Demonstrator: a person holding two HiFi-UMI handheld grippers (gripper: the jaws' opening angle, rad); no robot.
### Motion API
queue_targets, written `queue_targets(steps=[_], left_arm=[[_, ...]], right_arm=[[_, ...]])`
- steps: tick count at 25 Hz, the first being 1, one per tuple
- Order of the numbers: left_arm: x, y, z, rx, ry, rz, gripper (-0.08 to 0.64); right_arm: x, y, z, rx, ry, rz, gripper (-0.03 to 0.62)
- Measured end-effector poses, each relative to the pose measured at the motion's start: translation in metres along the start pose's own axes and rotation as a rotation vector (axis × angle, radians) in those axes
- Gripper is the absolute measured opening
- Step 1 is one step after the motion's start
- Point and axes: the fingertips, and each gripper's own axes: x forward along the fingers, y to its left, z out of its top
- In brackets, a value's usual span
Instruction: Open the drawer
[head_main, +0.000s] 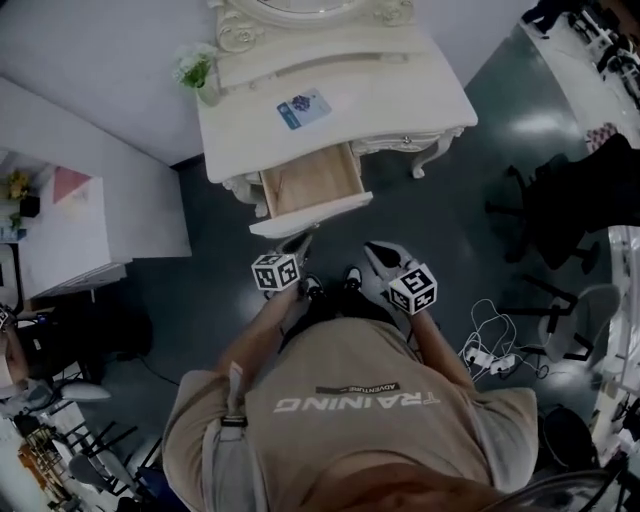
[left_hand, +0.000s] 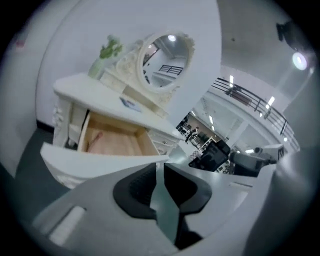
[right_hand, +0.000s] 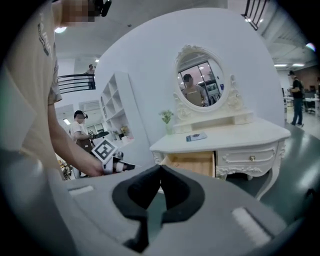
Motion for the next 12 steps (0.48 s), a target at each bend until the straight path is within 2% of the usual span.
queue_targets(steps=[3,6,9,12], left_arm=[[-0.033,-0.031,0.051,0.192,-0.146,0.049,0.047],[-0.076,-0.065,0.092,0.337,-0.291,0.069,0.008],[-0.114,-0.087,0.125,0.440,-0.392,0.136,0.008],[-0.134,-0.096,0.146,0.503,-0.415,0.187,0.008]], right_arm=[[0.010,-0.010,0.031,-0.068,-0.029,0.031,-0.006],[0.013,-0.013,0.058,-0.095,-0.064,0.046,-0.006],[0.010,-0.006,0.089,-0.121,-0.088,0.077,-0.006],[0.005,0.009,0.132,-0.139,-0.134,0.133,-0.006]])
